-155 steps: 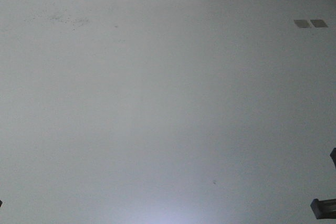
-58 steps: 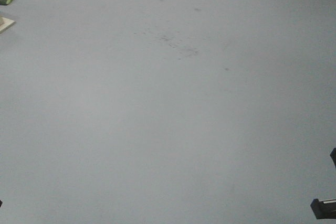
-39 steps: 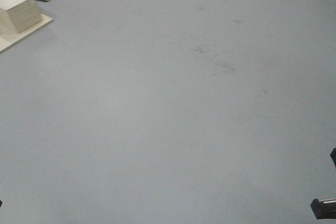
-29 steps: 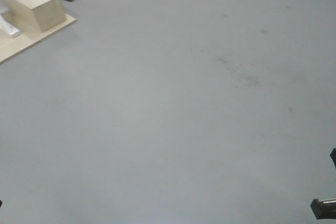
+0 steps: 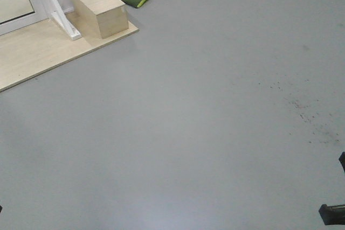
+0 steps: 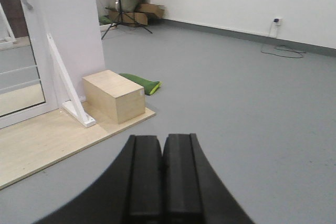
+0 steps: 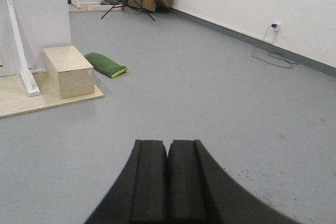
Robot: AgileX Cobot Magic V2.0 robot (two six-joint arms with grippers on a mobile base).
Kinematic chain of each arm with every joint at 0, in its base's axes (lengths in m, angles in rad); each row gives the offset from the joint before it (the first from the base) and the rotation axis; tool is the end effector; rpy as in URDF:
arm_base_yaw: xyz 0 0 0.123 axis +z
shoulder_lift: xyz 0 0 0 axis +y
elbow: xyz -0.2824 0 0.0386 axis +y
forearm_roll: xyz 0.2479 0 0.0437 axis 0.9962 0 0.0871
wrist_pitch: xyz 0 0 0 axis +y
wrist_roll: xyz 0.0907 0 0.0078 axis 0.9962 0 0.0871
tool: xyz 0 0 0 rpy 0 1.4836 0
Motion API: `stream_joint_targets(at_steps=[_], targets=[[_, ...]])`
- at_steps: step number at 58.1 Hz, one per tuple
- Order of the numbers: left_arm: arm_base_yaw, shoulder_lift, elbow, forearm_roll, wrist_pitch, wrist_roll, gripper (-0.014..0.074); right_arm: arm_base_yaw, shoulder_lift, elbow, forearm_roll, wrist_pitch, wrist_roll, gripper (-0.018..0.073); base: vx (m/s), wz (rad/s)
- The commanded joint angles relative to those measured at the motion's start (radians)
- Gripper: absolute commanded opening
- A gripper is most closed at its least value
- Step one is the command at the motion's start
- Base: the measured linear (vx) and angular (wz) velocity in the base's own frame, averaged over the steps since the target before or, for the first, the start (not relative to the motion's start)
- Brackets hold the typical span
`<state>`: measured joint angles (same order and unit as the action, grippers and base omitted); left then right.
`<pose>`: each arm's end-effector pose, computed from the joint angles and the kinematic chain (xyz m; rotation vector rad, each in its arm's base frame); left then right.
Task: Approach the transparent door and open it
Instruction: 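Drive forward up to the glass sliding door with the silver handle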
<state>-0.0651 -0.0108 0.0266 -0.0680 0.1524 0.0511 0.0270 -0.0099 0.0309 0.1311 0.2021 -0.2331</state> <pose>0.0563 -0.0046 0.1909 0.0483 1.6512 -0.0704 0.0561 0.0039 0.1850 -0.1317 1.7000 -0.0355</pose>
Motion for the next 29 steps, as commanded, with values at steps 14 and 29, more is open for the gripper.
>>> stream_joint_targets(at_steps=[14, 29], targets=[[-0.004, -0.012, 0.03, -0.003, -0.085, -0.008, 0.0003, -0.002, -0.014, 0.013, -0.001, -0.082, -0.003, 0.0, 0.47, 0.39], [-0.004, -0.012, 0.03, -0.003, -0.085, -0.008, 0.0003, -0.002, -0.014, 0.013, -0.001, -0.083, -0.003, 0.0, 0.45, 0.43]])
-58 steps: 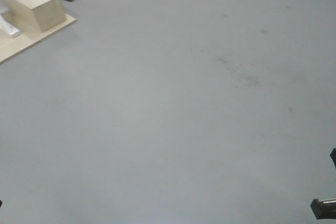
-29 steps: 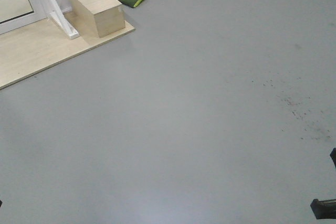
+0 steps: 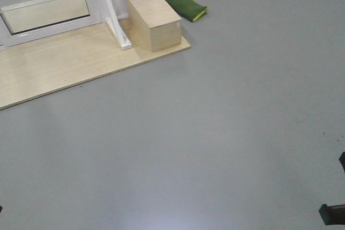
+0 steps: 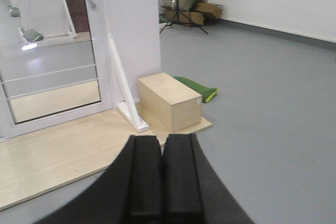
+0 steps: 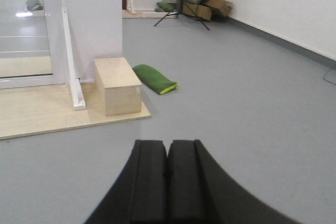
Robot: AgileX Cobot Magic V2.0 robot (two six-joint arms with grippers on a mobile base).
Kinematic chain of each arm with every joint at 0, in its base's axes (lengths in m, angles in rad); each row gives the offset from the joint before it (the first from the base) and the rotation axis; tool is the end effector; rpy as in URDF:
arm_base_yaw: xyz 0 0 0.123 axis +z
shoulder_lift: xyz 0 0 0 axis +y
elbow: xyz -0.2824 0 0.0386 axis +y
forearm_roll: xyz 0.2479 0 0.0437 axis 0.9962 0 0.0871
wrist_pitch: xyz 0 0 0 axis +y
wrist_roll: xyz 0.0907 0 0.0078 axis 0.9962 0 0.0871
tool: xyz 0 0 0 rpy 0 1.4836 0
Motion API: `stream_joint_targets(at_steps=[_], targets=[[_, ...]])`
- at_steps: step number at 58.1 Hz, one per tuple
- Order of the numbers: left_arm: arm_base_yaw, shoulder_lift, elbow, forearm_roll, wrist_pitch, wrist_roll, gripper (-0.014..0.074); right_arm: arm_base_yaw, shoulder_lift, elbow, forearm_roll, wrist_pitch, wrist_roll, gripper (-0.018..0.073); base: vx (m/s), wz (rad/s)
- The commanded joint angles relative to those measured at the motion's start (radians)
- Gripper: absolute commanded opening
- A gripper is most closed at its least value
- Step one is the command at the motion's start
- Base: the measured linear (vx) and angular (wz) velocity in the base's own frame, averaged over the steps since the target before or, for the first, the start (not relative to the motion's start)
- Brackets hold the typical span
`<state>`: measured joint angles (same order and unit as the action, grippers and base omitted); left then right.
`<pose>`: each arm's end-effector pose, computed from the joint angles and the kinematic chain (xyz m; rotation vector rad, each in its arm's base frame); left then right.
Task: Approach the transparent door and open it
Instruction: 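Drive forward up to the glass sliding door with the silver handle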
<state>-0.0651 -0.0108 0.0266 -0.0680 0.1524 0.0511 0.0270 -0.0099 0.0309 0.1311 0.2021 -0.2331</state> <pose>0.0563 -0.0046 0.1909 0.0483 1.6512 -0.0704 0.0561 0.0039 0.1850 -0.1317 1.7000 -0.0355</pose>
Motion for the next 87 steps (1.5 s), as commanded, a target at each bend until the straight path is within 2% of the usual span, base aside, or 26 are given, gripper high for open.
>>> stream_joint_targets(at_steps=[1, 46, 87], targets=[[-0.004, -0.012, 0.03, -0.003, -0.085, -0.008, 0.0003, -0.002, -0.014, 0.013, -0.001, -0.083, -0.003, 0.0, 0.44, 0.47], [-0.004, -0.012, 0.03, -0.003, -0.085, -0.008, 0.0003, -0.002, -0.014, 0.013, -0.001, -0.083, -0.003, 0.0, 0.43, 0.47], [-0.004, -0.012, 0.03, -0.003, -0.085, -0.008, 0.0003, -0.002, -0.014, 0.013, -0.001, -0.081, -0.003, 0.0, 0.41, 0.11]])
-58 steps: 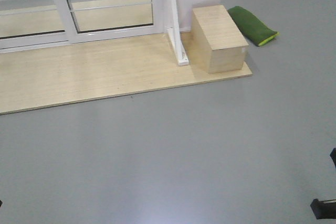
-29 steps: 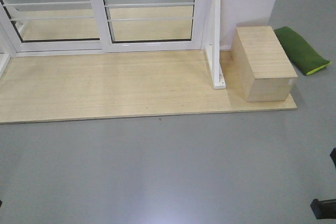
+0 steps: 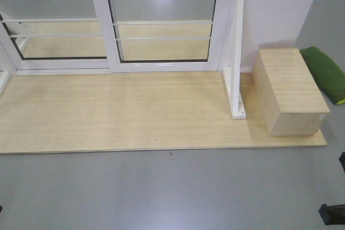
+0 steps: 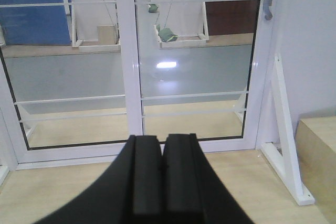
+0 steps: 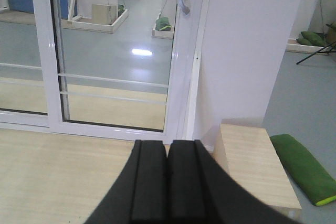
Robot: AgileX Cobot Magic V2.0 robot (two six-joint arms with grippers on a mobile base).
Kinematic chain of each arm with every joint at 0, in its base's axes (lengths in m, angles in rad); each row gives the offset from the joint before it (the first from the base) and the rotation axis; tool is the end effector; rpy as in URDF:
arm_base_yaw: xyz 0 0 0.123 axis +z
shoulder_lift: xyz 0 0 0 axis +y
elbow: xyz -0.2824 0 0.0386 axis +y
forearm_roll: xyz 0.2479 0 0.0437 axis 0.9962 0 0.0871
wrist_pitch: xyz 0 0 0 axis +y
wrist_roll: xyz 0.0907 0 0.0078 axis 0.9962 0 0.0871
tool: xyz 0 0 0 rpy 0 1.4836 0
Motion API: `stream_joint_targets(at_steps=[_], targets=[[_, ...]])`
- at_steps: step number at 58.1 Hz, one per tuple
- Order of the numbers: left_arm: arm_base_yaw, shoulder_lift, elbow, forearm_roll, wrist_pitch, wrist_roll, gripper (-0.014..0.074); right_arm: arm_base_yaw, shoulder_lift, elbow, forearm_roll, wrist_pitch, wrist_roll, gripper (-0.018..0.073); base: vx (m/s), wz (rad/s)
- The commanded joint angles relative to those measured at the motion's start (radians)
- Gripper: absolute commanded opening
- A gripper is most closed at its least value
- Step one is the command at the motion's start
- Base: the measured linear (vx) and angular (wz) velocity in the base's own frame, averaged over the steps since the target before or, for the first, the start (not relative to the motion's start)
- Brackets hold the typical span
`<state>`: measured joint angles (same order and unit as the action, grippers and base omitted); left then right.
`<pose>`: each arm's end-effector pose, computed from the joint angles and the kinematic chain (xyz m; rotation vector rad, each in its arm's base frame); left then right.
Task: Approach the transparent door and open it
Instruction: 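Drive forward up to the glass sliding door with the silver handle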
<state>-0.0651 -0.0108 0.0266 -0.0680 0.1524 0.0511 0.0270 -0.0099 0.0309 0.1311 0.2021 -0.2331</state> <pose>0.0563 -0.0046 0.1909 0.0483 1.6512 -0.0704 0.0561 0.0039 0.1850 -0.1317 1.7000 -0.0355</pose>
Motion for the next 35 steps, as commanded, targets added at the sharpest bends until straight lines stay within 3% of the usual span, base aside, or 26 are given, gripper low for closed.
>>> stream_joint_targets(at_steps=[1, 35], targets=[[-0.004, -0.012, 0.03, -0.003, -0.085, -0.008, 0.0003, -0.002, -0.014, 0.013, -0.001, -0.081, -0.003, 0.0, 0.41, 0.03], [-0.004, -0.012, 0.03, -0.003, -0.085, -0.008, 0.0003, -0.002, -0.014, 0.013, -0.001, -0.08, -0.003, 0.0, 0.39, 0.02]])
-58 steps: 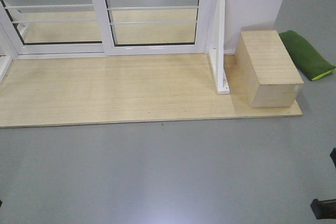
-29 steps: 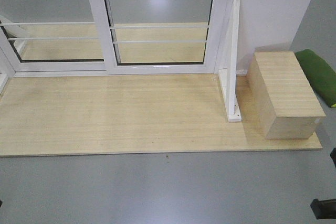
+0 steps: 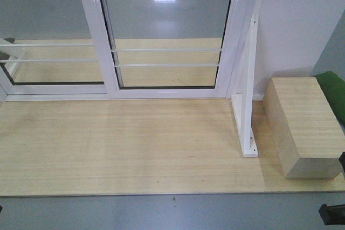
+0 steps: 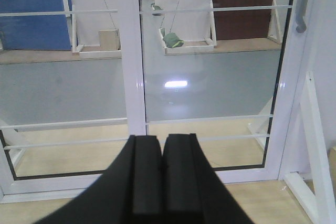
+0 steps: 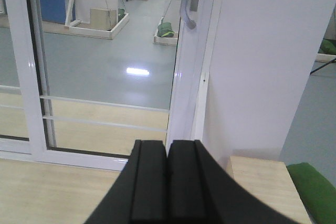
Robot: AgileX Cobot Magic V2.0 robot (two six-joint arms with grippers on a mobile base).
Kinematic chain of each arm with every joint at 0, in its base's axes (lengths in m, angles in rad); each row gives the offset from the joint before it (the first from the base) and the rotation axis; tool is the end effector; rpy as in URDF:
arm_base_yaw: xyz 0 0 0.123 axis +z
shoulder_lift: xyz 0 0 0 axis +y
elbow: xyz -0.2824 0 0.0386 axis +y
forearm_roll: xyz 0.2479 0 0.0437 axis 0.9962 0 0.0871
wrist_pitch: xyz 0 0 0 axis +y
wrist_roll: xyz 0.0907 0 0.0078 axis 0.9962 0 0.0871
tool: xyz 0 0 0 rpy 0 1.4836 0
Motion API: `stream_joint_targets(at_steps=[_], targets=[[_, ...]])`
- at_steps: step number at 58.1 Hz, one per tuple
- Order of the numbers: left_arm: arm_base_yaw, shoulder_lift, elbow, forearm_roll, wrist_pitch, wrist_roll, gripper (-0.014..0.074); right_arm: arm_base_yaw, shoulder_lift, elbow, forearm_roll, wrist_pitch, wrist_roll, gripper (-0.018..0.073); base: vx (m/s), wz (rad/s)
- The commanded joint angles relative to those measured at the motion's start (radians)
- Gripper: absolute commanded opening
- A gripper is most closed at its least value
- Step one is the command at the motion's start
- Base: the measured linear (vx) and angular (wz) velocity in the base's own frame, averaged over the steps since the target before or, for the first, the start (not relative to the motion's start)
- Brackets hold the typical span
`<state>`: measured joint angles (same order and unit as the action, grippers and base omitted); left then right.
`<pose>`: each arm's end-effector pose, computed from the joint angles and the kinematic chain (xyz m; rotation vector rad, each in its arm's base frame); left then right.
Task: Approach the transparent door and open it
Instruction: 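Drive forward up to the glass sliding door with the silver handle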
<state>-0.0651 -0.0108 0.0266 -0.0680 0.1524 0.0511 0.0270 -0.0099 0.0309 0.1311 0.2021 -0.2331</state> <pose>0.0563 -0.0046 0.1909 0.0483 1.6512 -0.0704 0.0561 0.0039 0.1850 -0.1317 1.7000 -0.0355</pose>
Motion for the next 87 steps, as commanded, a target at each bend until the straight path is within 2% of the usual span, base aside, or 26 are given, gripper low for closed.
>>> stream_joint_targets(at_steps=[1, 50, 87], targets=[[-0.004, -0.012, 0.03, -0.003, -0.085, -0.008, 0.0003, -0.002, -0.014, 0.013, -0.001, -0.08, -0.003, 0.0, 0.38, 0.01], [-0.004, -0.012, 0.03, -0.003, -0.085, -0.008, 0.0003, -0.002, -0.014, 0.013, -0.001, -0.081, -0.003, 0.0, 0.33, 0.0], [-0.004, -0.012, 0.03, -0.003, -0.085, -0.008, 0.0003, -0.002, -0.014, 0.013, -0.001, -0.083, -0.003, 0.0, 0.17, 0.01]])
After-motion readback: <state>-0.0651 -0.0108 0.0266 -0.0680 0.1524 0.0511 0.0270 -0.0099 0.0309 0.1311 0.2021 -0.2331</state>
